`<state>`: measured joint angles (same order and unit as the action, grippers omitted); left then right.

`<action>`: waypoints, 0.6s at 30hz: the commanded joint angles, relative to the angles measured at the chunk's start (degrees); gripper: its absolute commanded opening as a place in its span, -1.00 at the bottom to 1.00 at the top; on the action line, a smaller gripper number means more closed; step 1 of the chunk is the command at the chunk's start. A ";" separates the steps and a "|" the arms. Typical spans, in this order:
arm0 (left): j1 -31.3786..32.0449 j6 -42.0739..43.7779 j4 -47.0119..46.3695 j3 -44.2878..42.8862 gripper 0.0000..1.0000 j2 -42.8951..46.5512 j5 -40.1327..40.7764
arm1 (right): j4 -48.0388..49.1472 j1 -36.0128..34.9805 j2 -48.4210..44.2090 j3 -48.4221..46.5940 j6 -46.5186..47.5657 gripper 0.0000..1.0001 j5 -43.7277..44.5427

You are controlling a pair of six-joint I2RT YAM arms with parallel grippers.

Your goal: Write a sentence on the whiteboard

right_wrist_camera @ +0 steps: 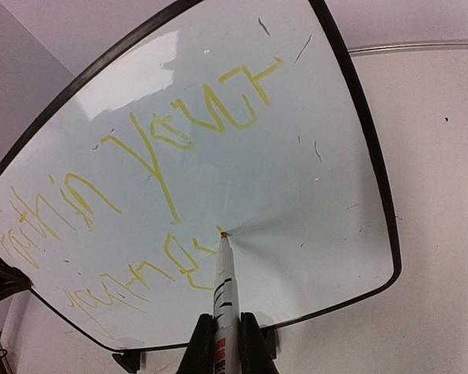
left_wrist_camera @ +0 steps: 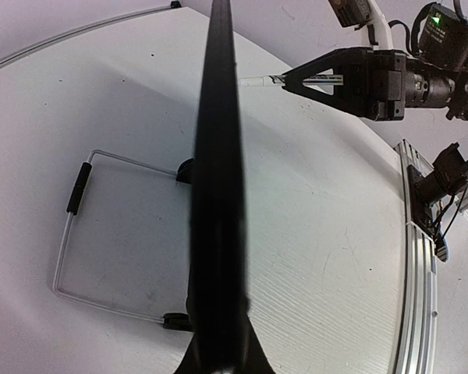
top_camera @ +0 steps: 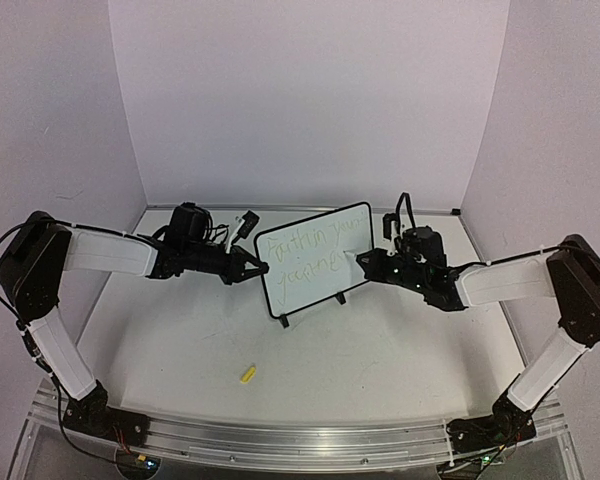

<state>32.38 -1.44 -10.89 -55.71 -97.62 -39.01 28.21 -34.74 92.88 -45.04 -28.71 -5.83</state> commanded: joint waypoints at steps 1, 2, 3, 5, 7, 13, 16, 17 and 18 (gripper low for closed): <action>0.67 0.47 0.94 -1.93 -1.00 -0.21 -1.25 | 0.40 0.18 0.81 -0.97 0.39 -1.00 1.15; 0.67 0.47 0.96 -1.96 -1.00 -0.25 -1.27 | 0.41 0.18 0.81 -0.77 0.25 -1.00 1.10; 0.67 0.47 0.96 -1.97 -1.00 -0.26 -1.30 | 0.41 0.18 0.83 -0.43 0.08 -1.00 1.06; 0.67 0.47 0.96 -2.00 -1.00 -0.22 -1.32 | 0.41 0.19 1.02 0.15 -0.23 -1.00 0.89; 0.67 0.47 0.96 -2.01 -1.00 -0.20 -1.32 | 0.54 0.16 1.22 0.81 -0.61 -1.00 0.60; 0.67 0.47 0.96 -2.03 -1.00 -0.27 -1.33 | 1.66 0.11 1.55 3.05 -2.12 -1.00 -0.34; 0.67 0.47 0.92 -2.03 -1.00 -0.26 -1.33 | 2.26 -0.05 2.12 3.77 -2.76 -1.00 -1.00; 0.67 0.47 0.95 -2.03 -1.00 -0.23 -1.33 | 2.40 -0.20 2.48 3.85 -2.88 -1.00 -1.25; 0.67 0.47 0.96 -2.04 -1.00 -0.23 -1.33 | 2.52 -0.35 2.81 3.89 -2.96 -1.00 -1.42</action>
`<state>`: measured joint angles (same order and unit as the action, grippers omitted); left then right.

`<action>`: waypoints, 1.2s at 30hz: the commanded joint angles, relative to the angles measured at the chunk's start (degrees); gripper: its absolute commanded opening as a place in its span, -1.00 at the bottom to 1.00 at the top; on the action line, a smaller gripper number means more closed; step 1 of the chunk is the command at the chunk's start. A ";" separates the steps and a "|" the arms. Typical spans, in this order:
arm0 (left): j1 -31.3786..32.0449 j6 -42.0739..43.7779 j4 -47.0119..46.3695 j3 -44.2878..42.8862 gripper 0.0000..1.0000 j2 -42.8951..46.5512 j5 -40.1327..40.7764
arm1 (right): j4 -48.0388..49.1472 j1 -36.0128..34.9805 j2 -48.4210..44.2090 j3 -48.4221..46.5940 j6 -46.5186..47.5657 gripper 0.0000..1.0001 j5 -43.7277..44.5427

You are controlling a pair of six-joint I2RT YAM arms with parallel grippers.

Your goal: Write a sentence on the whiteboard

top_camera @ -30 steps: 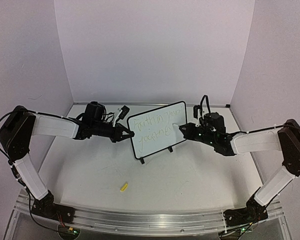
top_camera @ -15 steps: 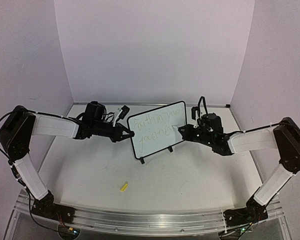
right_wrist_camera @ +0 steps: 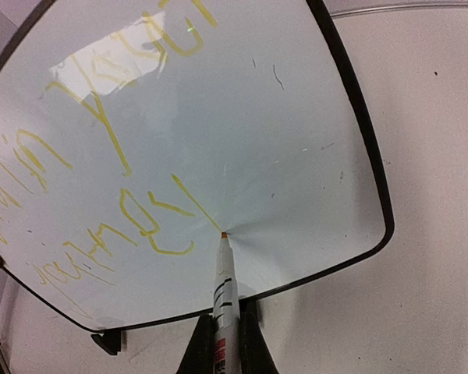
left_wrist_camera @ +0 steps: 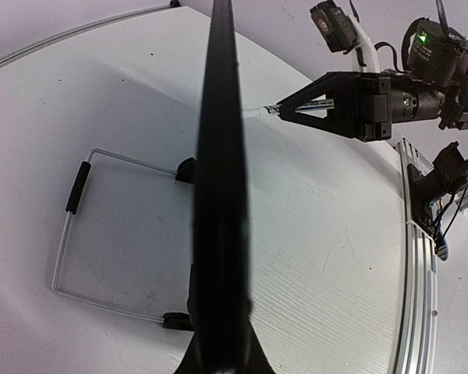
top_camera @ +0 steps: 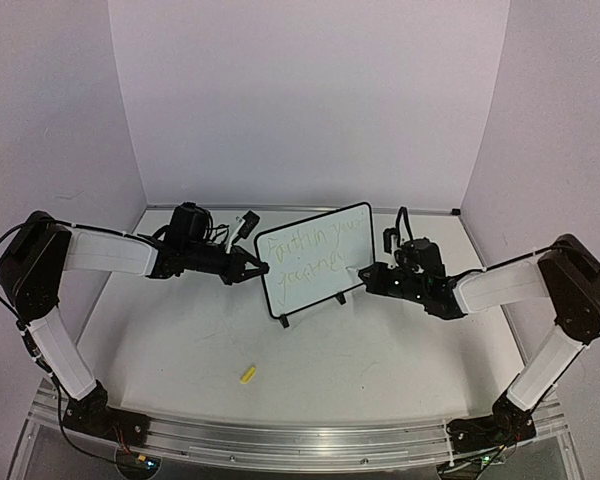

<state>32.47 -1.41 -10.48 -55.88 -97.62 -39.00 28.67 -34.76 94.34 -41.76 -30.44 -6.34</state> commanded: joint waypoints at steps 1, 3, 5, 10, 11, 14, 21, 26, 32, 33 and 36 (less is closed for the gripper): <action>0.58 0.44 0.55 -1.87 -1.00 -0.22 -1.34 | 2.27 -0.44 1.77 0.64 -1.33 -1.00 -1.02; 0.58 0.44 0.55 -1.86 -1.00 -0.20 -1.34 | 2.53 -0.45 2.44 0.55 -1.46 -1.00 -1.44; 0.58 0.44 0.51 -1.85 -1.00 -0.22 -1.34 | 2.65 -0.48 2.82 0.41 -1.50 -1.00 -1.67; 0.59 0.44 0.64 -1.85 -1.00 -0.19 -1.35 | 2.66 -0.60 1.92 0.32 -1.62 -1.00 -2.01; 0.58 0.44 0.64 -1.84 -1.00 -0.18 -1.35 | 2.68 -0.57 1.26 0.50 -1.73 -1.00 -2.15; 0.58 0.45 0.64 -1.86 -1.00 -0.14 -1.26 | 2.43 -0.57 -1.64 1.54 -2.27 -1.00 -1.62; 0.58 0.44 0.63 -1.86 -1.00 -0.02 -1.34 | -2.95 -0.57 -9.34 1.35 -1.31 -1.00 4.87; 0.67 0.39 0.64 -1.86 -1.00 0.00 -1.42 | -3.85 -0.50 -7.94 -0.25 0.11 -1.00 6.14; 0.67 0.44 0.64 -1.85 -1.00 0.15 -1.43 | -2.51 -0.59 -4.93 -1.73 0.25 -1.00 5.17; 0.67 0.44 0.64 -1.82 -1.00 0.15 -1.43 | -2.25 -0.52 -4.70 -1.77 0.27 -1.00 5.06; 0.67 0.44 0.63 -1.81 -1.00 0.11 -1.47 | -1.71 -0.54 -3.90 -2.16 0.30 -1.00 5.01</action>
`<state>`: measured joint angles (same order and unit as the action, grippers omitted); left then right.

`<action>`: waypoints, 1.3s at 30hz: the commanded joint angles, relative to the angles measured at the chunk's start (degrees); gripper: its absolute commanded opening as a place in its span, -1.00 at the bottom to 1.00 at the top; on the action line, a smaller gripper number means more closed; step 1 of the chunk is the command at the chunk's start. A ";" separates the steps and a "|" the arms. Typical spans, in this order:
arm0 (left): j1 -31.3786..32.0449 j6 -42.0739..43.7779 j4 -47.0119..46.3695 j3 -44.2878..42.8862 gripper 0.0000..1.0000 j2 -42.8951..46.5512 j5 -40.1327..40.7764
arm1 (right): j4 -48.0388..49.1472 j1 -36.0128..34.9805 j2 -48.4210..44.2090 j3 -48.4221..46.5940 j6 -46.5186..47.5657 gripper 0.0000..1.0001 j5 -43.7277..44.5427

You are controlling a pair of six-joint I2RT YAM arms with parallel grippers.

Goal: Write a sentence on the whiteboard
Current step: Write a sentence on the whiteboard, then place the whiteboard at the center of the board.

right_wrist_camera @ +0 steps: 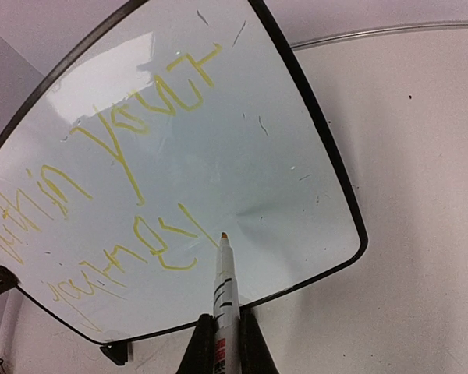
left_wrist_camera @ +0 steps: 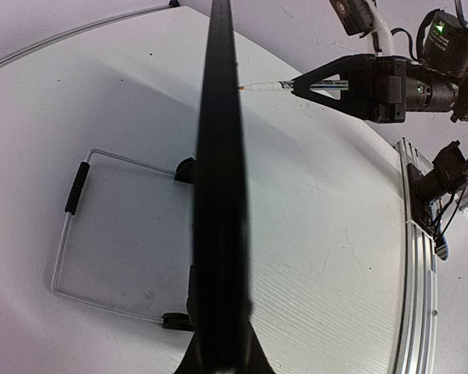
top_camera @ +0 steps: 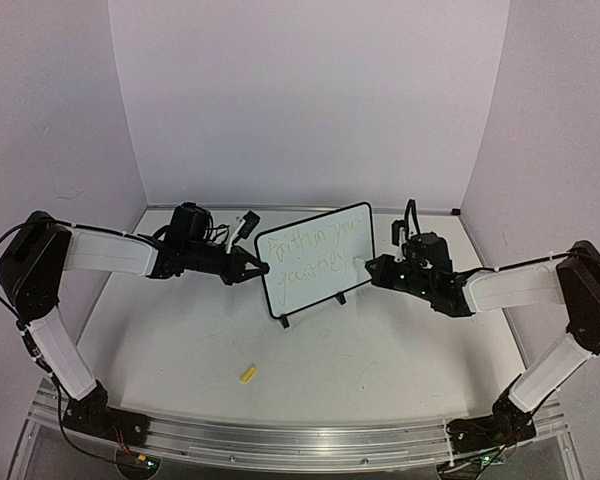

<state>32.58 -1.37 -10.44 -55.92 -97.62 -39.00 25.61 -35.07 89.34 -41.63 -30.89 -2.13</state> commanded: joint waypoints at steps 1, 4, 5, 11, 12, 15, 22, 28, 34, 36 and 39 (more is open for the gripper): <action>0.56 0.40 0.66 -1.82 -1.00 0.15 -1.51 | 1.45 -0.23 1.37 -2.47 0.77 -1.00 0.75; 0.65 0.49 0.72 -1.80 -1.00 0.21 -1.46 | 1.68 -0.19 2.27 -2.97 0.86 -1.00 0.58; 0.65 0.49 0.76 -1.82 -1.00 0.24 -1.43 | 1.81 -0.18 2.53 -3.12 0.89 -1.00 0.48; 0.73 0.56 0.76 -1.87 -1.00 0.05 -1.51 | 2.32 -0.19 4.01 -3.81 0.76 -1.00 0.25; 0.73 0.57 0.76 -1.88 -1.00 0.05 -1.51 | 2.50 -0.18 4.22 -3.89 0.72 -1.00 0.25; 0.73 0.59 0.76 -1.79 -1.00 0.11 -1.52 | 2.89 -0.18 4.75 -3.96 0.53 -1.00 0.47; 0.82 0.66 0.77 -1.85 -1.00 0.15 -1.52 | 3.52 -0.23 4.68 -3.64 0.14 -1.00 0.73; 0.82 0.34 0.63 -1.80 -1.00 0.32 -1.43 | 3.56 -0.23 0.69 -1.74 0.13 -1.00 2.20; 0.82 -0.07 0.30 -1.58 -0.81 0.95 -1.28 | 3.47 -0.21 -5.27 1.91 1.13 -1.00 6.87; 0.82 -0.20 0.06 -1.31 -0.69 1.32 -1.25 | 3.48 -0.24 -7.22 3.15 1.49 -1.00 7.96; 0.86 -0.28 -0.59 -0.70 -0.49 1.90 -1.25 | 3.12 -0.19 -9.26 4.23 1.96 -1.00 9.05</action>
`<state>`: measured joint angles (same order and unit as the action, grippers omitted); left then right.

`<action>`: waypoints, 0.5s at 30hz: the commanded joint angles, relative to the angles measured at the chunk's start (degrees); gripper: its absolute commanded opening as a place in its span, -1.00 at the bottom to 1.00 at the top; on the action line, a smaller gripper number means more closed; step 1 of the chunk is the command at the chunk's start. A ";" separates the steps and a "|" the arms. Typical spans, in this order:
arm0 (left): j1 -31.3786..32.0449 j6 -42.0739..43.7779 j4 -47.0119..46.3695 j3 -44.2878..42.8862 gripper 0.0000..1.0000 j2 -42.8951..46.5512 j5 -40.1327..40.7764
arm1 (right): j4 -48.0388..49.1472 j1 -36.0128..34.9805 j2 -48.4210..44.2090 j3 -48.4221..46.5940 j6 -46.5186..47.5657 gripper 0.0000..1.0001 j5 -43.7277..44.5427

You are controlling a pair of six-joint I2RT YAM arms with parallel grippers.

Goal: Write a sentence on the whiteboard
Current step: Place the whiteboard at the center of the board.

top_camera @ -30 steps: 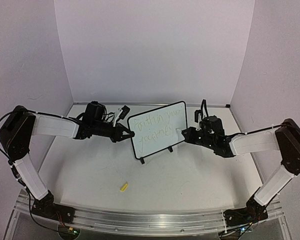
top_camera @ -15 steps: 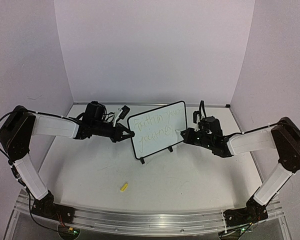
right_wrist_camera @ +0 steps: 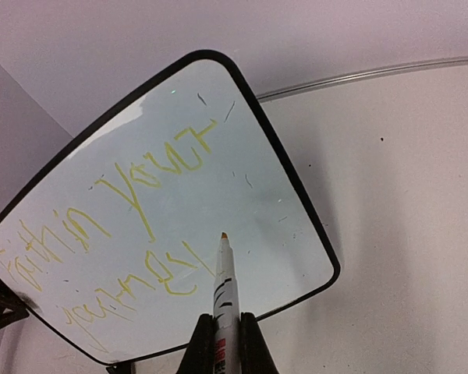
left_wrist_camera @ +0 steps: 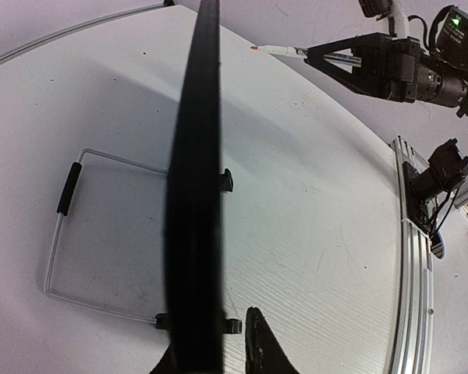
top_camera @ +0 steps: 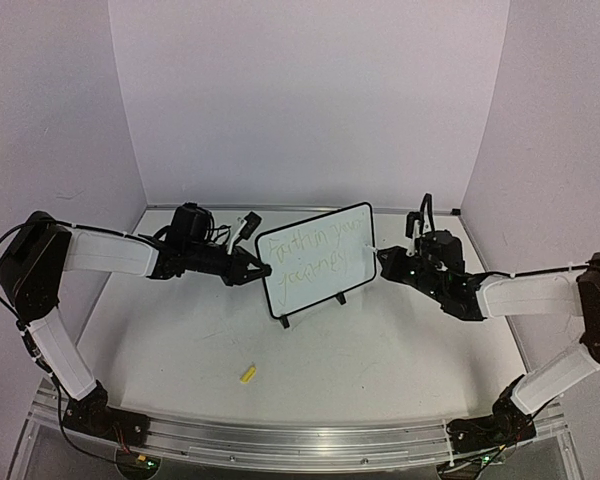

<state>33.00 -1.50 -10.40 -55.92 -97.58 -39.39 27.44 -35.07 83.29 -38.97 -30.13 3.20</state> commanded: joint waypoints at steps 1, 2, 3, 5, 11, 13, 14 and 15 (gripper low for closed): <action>0.40 -0.20 -0.88 -0.55 -0.44 2.10 -0.86 | 1.04 -0.22 -3.77 1.78 1.30 -1.00 3.90; 0.40 -0.24 -1.08 -0.31 -0.38 2.35 -0.84 | 0.69 -0.20 -4.23 1.89 1.36 -1.00 4.09; 0.40 -0.25 -1.23 -0.06 -0.32 2.57 -0.81 | 0.36 -0.21 -4.68 1.96 1.39 -1.00 4.26; 0.41 -0.25 -1.45 0.37 -0.20 3.07 -0.35 | 0.01 -0.24 -5.31 1.95 1.48 -1.00 4.37; 0.40 -0.54 -2.46 2.45 0.00 5.30 3.54 | -1.35 -0.26 -7.39 2.05 1.66 -1.00 4.73; 0.40 -0.69 -2.73 3.30 0.06 6.02 5.59 | -2.08 -0.26 -8.06 2.13 1.90 -1.00 4.78; 0.40 -0.74 -2.92 3.69 0.11 6.44 6.36 | -2.54 -0.21 -8.40 2.10 2.08 -1.00 4.70; 0.40 -0.84 -3.14 4.12 0.14 7.03 7.01 | -2.95 -0.24 -8.81 2.04 2.24 -1.00 4.57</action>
<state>33.12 -2.04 -10.70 -53.18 -94.24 -36.34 25.62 -35.07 77.11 -37.34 -28.99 6.65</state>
